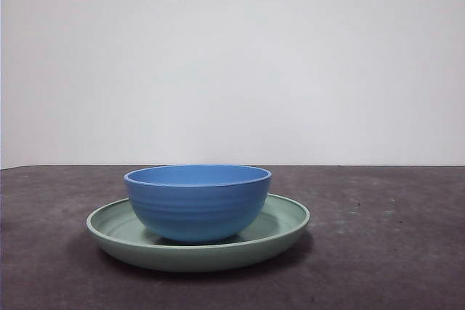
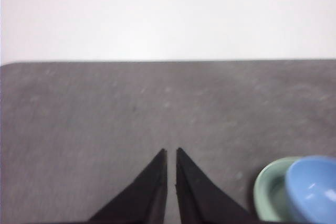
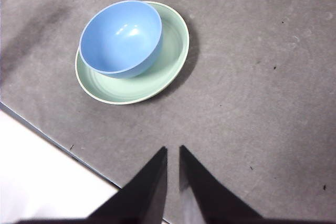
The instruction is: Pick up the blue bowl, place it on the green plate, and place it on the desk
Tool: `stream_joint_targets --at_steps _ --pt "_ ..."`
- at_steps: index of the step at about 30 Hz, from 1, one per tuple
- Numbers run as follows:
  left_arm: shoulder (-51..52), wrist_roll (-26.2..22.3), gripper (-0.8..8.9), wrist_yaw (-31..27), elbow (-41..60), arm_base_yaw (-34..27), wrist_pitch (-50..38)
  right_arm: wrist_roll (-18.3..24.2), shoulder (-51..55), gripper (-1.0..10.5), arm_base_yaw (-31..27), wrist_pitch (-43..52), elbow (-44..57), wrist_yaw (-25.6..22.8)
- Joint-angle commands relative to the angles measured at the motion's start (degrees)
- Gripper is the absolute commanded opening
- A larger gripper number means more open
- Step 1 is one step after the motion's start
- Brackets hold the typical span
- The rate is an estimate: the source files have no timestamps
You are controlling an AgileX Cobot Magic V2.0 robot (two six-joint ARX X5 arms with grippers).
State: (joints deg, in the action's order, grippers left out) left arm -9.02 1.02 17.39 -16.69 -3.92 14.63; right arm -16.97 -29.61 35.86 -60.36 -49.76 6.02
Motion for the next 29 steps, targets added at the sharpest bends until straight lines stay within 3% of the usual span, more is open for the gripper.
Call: stream_joint_targets --at_steps 1,7,14,22,29 --pt "1.49 -2.47 0.28 -2.08 4.09 -0.37 -3.02 -0.59 -0.17 0.3 0.44 0.76 -0.48 -0.11" --pt "3.83 -2.84 0.28 -8.66 9.11 -0.35 -3.56 -0.59 -0.17 0.3 0.44 0.76 -0.48 -0.11" --pt "6.62 0.28 0.28 -8.83 11.67 -0.17 -3.56 -0.59 -0.17 0.3 0.44 0.76 -0.48 -0.11" --pt "7.04 1.66 0.28 -14.6 14.62 4.0 -3.61 -0.59 -0.17 0.3 0.44 0.76 -0.48 -0.11" --pt "7.98 1.22 0.28 -15.12 16.0 5.62 -3.91 -0.59 -0.17 0.3 0.44 0.76 -0.48 -0.11"
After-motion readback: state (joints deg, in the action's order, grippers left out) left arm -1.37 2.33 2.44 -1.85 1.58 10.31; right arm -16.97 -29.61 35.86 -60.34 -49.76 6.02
